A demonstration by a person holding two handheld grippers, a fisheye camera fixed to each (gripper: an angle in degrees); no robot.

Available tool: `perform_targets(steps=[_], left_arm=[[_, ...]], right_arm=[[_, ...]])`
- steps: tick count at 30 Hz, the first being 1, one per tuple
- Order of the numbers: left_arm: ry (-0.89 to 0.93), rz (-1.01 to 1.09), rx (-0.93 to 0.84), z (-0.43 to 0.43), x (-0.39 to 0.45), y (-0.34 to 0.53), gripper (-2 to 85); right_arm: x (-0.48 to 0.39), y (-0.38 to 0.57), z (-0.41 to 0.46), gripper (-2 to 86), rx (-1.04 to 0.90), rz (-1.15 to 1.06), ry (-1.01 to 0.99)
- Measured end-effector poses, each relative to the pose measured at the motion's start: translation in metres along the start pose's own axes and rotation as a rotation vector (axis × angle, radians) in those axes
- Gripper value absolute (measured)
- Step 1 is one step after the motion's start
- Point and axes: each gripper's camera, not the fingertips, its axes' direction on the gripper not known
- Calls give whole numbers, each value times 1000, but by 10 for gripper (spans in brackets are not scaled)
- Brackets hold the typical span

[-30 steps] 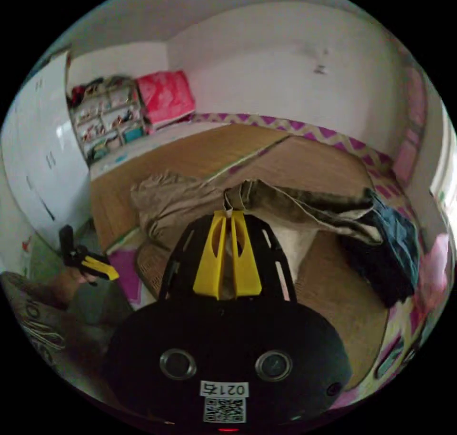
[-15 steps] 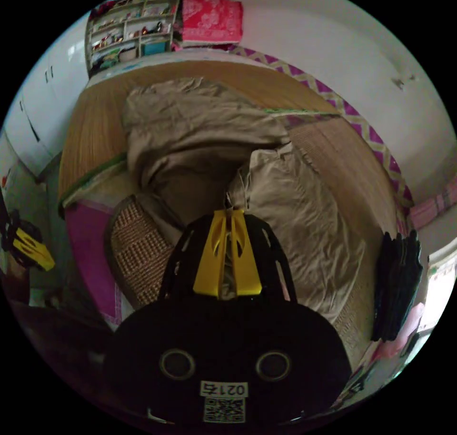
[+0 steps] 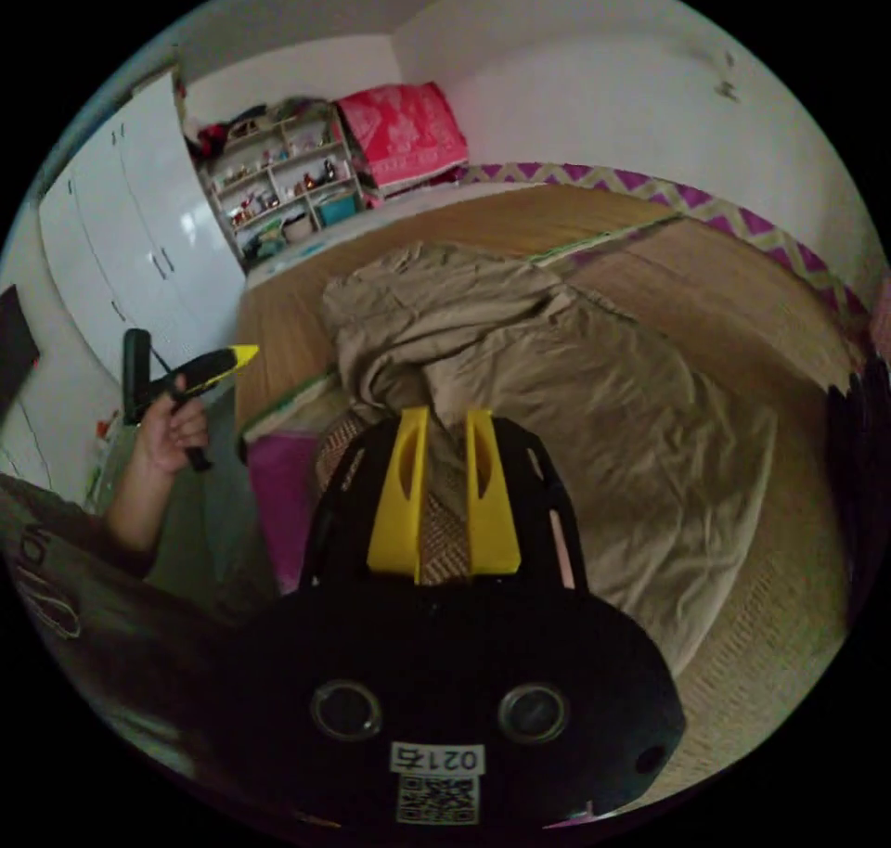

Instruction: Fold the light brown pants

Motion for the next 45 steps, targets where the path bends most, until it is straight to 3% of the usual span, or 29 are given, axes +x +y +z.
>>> perform_targets(steps=[3, 7, 14, 20, 25, 32, 37, 39, 42, 45], left_arm=[[34, -154, -47, 22, -38, -41, 136], [-26, -375, -72, 50, -85, -76, 152], [-116, -491, -47, 80, -99, -116, 134], [-137, -597, -37, 103, -83, -129, 40], [-12, -321, 54, 85, 12, -151, 24], [-67, 270, 132, 100, 271, -130, 23], [-55, 678, 2, 186, 448, -55, 25], [-18, 811, -133, 249, 504, 1, 27], [-31, 964, -386, 335, 538, 84, 26], [-23, 951, -410, 365, 537, 119, 26]], right_arm=[[19, 31, -40, 65, -11, 41, -23], [39, 72, -82, 62, -43, 84, -68], [90, 144, -159, 56, 38, 278, -115], [151, 181, -199, 31, 112, 444, -188], [187, 202, -233, 11, 137, 485, -177], [239, 229, -263, -2, 170, 547, -232], [258, 240, -285, -4, 203, 541, -254], [269, 249, -298, -5, 221, 551, -267], [285, 265, -315, -5, 253, 584, -266], [298, 280, -329, -6, 278, 614, -276]])
